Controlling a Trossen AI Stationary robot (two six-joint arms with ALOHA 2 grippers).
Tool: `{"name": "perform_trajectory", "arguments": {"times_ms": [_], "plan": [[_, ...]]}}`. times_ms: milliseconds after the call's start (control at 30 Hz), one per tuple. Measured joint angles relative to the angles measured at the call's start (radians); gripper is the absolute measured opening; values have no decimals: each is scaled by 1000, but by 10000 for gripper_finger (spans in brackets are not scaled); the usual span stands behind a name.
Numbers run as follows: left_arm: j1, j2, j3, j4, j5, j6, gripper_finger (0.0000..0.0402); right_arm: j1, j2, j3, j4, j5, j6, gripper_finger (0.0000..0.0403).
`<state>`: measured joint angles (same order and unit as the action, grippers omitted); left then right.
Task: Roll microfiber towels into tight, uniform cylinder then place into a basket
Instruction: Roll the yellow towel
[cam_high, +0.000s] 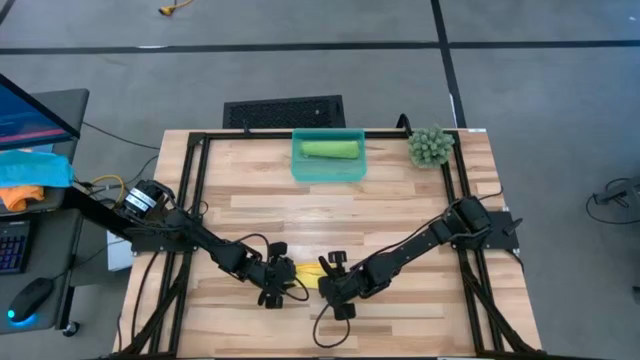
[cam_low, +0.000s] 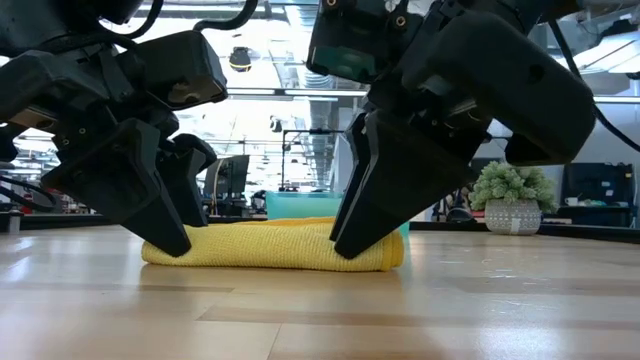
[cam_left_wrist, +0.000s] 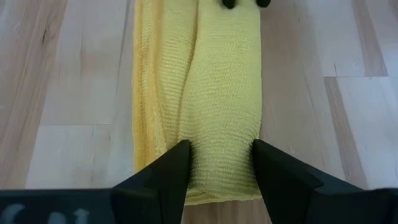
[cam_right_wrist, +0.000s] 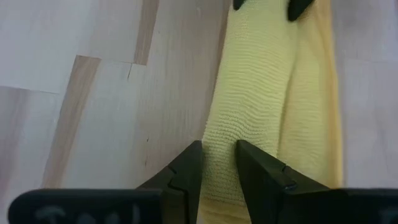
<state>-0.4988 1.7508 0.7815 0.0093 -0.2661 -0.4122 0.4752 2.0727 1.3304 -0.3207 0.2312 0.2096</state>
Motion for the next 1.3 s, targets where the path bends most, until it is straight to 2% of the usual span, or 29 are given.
{"name": "perform_trajectory", "arguments": {"times_ms": [133,367,500,667,800,1000,1300], "plan": [[0,0,0,-2,-1,-1,167,-15,9,1,9,-62,1,133],[0,0,-1,-5,-5,0,167,-13,-25,3,-10,-81,1,193],[0,1,-1,-9,-7,3,167,-11,-65,41,-60,-84,2,210],[0,1,-1,-18,-8,-3,167,17,-125,71,-90,-73,-76,208],[0,1,-1,-18,-8,-5,167,60,-129,70,-97,1,-125,199],[0,1,-1,-18,-8,-4,167,92,-43,44,-71,60,-141,190],[0,1,-1,-18,-8,-4,167,50,10,47,-63,115,-131,177]]}}
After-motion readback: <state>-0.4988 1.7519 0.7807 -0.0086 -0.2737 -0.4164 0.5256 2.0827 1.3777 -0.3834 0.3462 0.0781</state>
